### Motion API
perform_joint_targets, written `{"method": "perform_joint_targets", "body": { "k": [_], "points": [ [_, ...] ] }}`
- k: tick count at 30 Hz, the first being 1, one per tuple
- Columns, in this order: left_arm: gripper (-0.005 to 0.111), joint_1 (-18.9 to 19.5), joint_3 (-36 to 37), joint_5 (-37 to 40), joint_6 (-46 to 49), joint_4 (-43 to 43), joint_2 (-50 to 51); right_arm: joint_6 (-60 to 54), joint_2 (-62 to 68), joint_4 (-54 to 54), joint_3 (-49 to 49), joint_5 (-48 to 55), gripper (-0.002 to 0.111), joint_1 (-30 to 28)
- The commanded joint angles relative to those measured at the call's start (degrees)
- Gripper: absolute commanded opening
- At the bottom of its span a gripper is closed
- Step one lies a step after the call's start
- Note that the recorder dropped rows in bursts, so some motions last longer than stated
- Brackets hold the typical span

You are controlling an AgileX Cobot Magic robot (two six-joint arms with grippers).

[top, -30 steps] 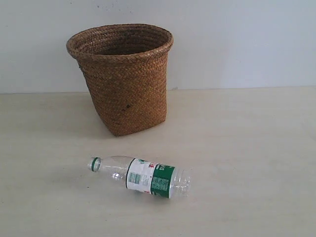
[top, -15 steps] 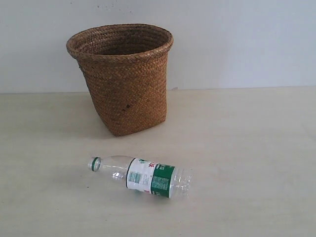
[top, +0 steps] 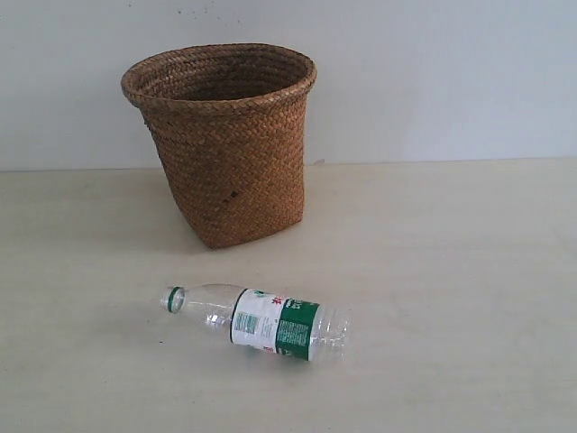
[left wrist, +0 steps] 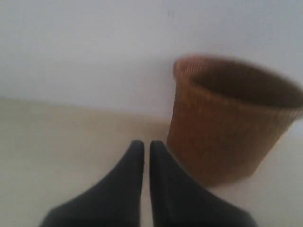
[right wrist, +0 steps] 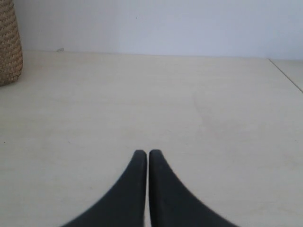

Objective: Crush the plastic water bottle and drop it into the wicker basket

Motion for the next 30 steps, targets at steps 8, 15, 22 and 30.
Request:
{"method": "perform_joint_targets", "body": {
  "k": [8,15,22,30],
  "points": [
    [0.004,-5.3,-23.2,14.0,48.9,-40.5,38.6,-0.1,-0.1,0.1,-0.1,-0.5,0.000,-0.2],
    [0.004,-5.3,-27.7,10.0,52.4,-53.3,44.5,-0.1,-0.1,0.1,-0.1,-0.5,0.000,-0.2],
    [0.004,-5.3,-30.1,11.9,58.1,-53.3,45.9,-0.1,-0.1,0.1,-0.1,-0.5,0.000,-0.2],
    [0.004,-5.5,-36.2,37.6,98.3,-53.1,51.6,-0.1,-0.1,0.1,-0.1,-0.5,0.000,-0.2]
  ]
}}
